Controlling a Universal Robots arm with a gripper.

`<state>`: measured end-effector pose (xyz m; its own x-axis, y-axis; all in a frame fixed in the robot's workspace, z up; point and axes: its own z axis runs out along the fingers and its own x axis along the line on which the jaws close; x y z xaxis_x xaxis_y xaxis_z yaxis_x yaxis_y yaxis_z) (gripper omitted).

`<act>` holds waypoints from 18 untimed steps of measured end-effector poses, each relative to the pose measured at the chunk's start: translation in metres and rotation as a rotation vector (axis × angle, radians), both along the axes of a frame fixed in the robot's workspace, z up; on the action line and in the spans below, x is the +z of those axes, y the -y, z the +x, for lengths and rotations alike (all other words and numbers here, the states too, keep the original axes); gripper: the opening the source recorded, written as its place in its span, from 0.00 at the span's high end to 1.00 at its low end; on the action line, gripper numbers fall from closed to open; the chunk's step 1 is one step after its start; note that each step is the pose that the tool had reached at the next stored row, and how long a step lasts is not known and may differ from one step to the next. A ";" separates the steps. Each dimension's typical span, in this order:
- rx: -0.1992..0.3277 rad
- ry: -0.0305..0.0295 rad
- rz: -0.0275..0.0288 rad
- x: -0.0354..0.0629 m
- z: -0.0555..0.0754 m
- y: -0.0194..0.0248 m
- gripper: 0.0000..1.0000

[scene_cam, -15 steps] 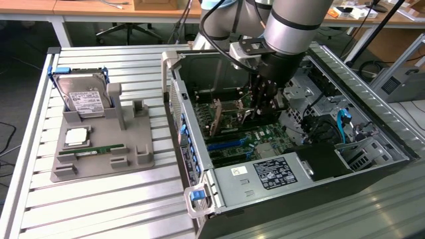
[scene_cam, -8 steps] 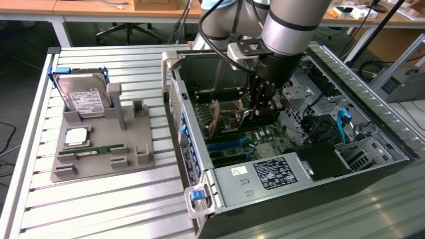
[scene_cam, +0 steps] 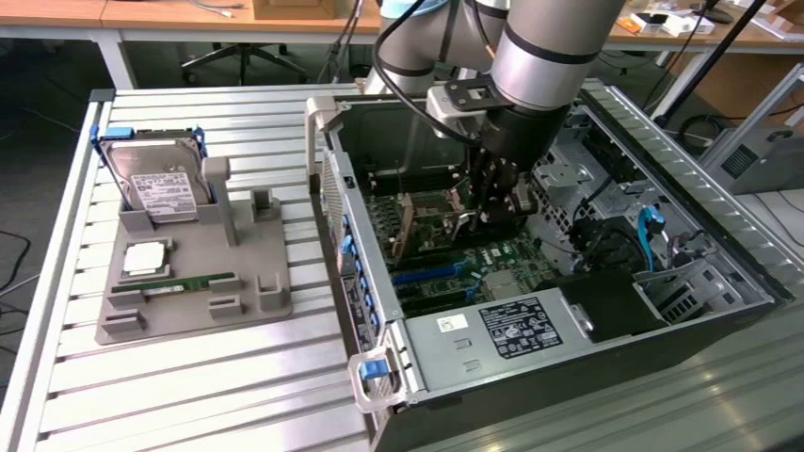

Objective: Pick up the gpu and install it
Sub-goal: 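Insert the gpu into the slot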

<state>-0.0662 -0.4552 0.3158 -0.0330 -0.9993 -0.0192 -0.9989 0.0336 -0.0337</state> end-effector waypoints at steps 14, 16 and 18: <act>-0.005 0.0000 -0.0454 -0.0066 -0.009 -0.0003 0.73; -0.005 0.0000 -0.0454 -0.0090 -0.011 -0.0003 0.73; -0.005 0.0000 -0.0457 -0.0117 -0.012 -0.0003 0.73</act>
<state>-0.0777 -0.4549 0.3041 -0.0381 -0.9989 0.0265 -0.9987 0.0372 -0.0353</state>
